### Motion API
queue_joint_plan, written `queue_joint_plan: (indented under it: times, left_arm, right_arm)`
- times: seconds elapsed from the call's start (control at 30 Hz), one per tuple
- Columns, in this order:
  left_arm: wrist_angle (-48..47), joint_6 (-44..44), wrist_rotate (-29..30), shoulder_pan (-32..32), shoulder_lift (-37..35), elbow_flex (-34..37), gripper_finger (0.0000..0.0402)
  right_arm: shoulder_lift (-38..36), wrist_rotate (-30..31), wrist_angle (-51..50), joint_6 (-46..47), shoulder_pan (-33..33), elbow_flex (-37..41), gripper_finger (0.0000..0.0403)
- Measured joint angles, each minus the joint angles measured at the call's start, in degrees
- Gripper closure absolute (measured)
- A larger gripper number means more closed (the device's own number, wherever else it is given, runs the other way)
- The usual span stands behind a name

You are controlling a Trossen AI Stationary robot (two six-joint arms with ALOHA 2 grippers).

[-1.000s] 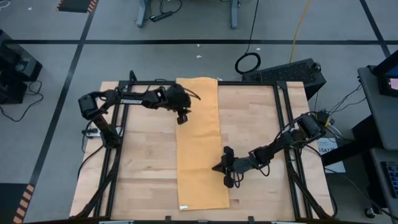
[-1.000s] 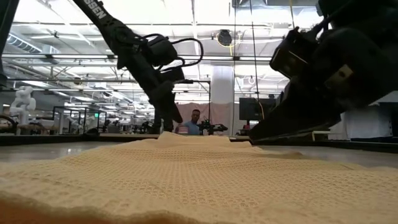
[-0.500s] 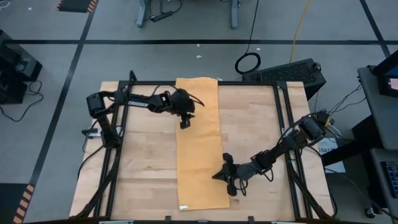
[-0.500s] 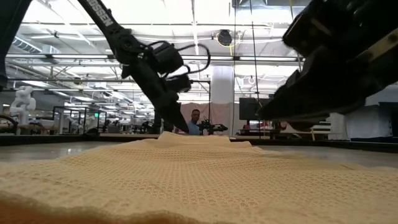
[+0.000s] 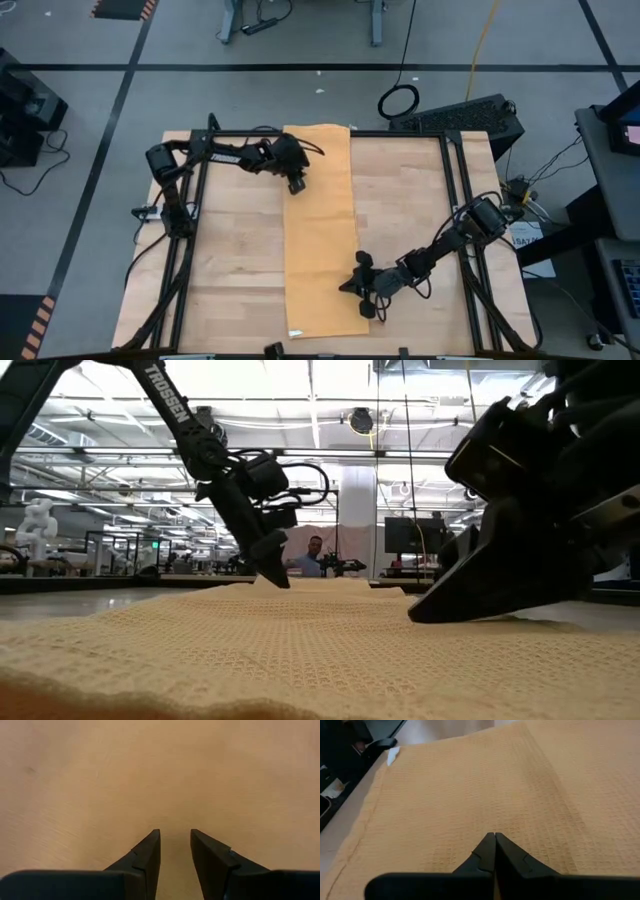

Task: Roll towel
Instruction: Fold the yellow towel

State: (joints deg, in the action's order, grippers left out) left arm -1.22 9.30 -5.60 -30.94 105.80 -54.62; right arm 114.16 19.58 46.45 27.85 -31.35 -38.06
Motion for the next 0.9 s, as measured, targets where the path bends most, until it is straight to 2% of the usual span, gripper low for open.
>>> queue_joint_plan:
  times: [0.2,0.37,0.53,0.67,0.73,0.8,0.9]
  left_arm:
    - [-0.17,-0.02,0.08,-1.02,-0.53,-1.12,0.0326]
    - [-1.57,-1.22,0.00,0.76,-5.15,-1.21,0.0345]
    - [-5.09,-2.98,0.00,6.39,-10.94,-1.01,0.0356]
    - [-4.30,-5.34,0.78,12.68,-12.71,0.69,0.0357]
    - [-4.69,-7.01,2.59,15.30,-12.79,1.68,0.0357]
    - [-2.91,-7.73,4.32,17.56,-12.80,2.84,0.0357]
    - [-0.72,-7.26,8.34,19.58,-12.85,5.77,0.0357]
  right_arm:
    - [-2.07,-0.03,-0.48,-1.87,0.42,-0.02,0.0403]
    - [-8.75,0.84,-10.09,-4.73,1.59,0.00,0.0403]
    - [-18.39,8.09,-23.99,-12.96,4.77,0.00,0.0403]
    - [-24.83,11.55,-28.42,-22.72,11.98,0.32,0.0403]
    - [-26.34,8.75,-28.20,-25.17,17.97,0.42,0.0403]
    - [-26.79,2.18,-27.73,-25.24,24.61,0.42,0.0403]
    - [-26.36,-5.86,-31.39,-15.47,35.39,-0.44,0.0403]
